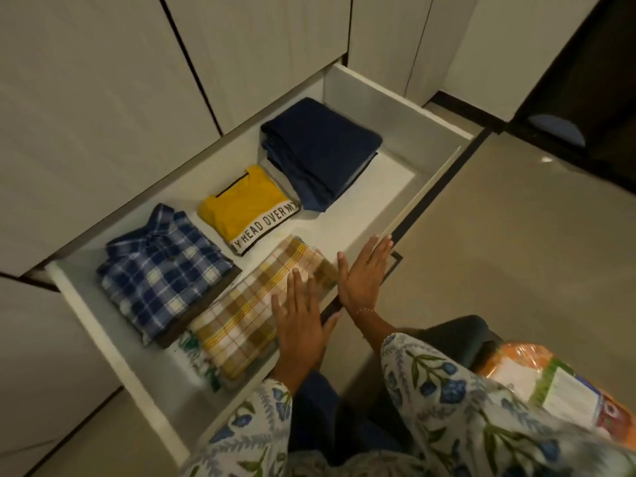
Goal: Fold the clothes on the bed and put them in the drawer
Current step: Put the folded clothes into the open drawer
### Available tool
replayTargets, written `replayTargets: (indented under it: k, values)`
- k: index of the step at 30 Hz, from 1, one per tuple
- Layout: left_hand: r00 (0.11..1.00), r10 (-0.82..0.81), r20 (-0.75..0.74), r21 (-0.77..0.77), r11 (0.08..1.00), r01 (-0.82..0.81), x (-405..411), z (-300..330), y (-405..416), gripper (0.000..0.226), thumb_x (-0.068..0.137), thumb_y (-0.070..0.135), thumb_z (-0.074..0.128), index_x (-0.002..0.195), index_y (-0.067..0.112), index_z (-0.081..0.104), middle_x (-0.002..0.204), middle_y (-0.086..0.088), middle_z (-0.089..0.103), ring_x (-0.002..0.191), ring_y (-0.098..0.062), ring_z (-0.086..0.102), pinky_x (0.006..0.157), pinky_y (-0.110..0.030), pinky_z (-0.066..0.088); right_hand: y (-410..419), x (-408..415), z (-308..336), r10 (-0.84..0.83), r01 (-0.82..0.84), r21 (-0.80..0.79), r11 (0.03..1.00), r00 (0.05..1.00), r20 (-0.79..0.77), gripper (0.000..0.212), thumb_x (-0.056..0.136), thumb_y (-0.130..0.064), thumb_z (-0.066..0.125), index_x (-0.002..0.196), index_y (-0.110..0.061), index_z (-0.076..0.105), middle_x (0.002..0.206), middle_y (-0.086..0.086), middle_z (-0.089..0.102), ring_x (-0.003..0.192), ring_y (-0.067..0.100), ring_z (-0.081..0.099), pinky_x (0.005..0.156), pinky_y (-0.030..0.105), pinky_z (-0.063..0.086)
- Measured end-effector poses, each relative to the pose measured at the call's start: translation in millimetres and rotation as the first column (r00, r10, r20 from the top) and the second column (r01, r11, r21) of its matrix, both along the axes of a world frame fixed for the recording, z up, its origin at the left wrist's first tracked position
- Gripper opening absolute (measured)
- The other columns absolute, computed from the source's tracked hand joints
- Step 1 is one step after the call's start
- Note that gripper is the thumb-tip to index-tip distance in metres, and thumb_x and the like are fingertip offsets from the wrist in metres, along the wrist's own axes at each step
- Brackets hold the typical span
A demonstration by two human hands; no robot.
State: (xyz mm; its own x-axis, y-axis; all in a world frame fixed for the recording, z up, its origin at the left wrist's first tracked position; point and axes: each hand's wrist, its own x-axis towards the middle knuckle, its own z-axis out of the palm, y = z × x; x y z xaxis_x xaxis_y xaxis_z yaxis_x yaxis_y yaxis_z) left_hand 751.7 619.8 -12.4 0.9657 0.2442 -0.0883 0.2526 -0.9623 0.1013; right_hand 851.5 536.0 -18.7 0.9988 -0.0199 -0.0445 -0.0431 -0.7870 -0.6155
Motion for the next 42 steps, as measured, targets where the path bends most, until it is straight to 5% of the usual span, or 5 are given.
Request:
replayTargets:
  k: [11,24,31,38,42]
  values:
    - [0.997,-0.049,0.054,0.014,0.999,0.048,40,-9,66,0.074,0.096,0.059,0.005,0.151,0.01,0.012,0.158,-0.015,0.006,0.14,-0.029,0.024,0.108,-0.056,0.016,71,43,-5,-0.106,0.104,0.055,0.993,0.994,0.029,0.08,0.094,-0.052,0.027,0.149,0.003,0.006,0.156,0.025,-0.002,0.146,0.037,0.0,0.116,0.039,0.002]
    - [0.99,-0.04,0.134,0.127,0.992,0.023,114,-7,221,0.076,0.096,0.06,0.007,0.14,0.004,0.032,0.144,-0.021,0.041,0.132,-0.031,0.033,0.104,-0.054,0.023,226,125,15,-0.243,0.298,0.553,0.778,0.954,-0.172,0.07,0.102,-0.036,0.033,0.15,-0.007,-0.009,0.159,0.005,-0.014,0.147,0.018,-0.008,0.108,0.016,-0.005]
    - [0.95,-0.121,0.288,0.236,0.97,0.052,150,-15,288,0.075,0.097,0.058,0.008,0.15,0.005,0.009,0.159,-0.016,0.0,0.137,-0.03,0.028,0.113,-0.052,0.007,269,158,28,-0.114,0.284,0.736,0.615,0.955,-0.273,0.064,0.103,-0.038,0.027,0.151,-0.013,-0.008,0.16,-0.001,-0.01,0.147,0.015,-0.001,0.114,0.024,0.001]
    - [0.886,-0.005,0.463,0.416,0.885,-0.212,181,-13,329,0.123,0.066,0.061,0.072,0.152,0.011,-0.001,0.157,-0.021,-0.007,0.142,-0.034,0.012,0.111,-0.059,0.007,301,187,47,0.051,0.251,0.844,0.473,0.949,-0.311,0.061,0.102,-0.032,0.034,0.153,-0.02,0.002,0.157,0.007,0.019,0.141,0.026,0.026,0.111,0.036,0.026]
    - [0.842,0.117,0.526,0.407,0.835,-0.37,198,-12,351,0.139,0.057,0.047,0.086,0.15,0.009,-0.011,0.157,-0.014,-0.02,0.146,-0.028,-0.012,0.113,-0.055,0.0,324,210,44,0.121,0.281,0.848,0.45,0.921,-0.37,0.066,0.099,-0.052,0.024,0.153,-0.021,0.004,0.16,0.001,0.009,0.147,0.021,0.012,0.118,0.039,0.01]
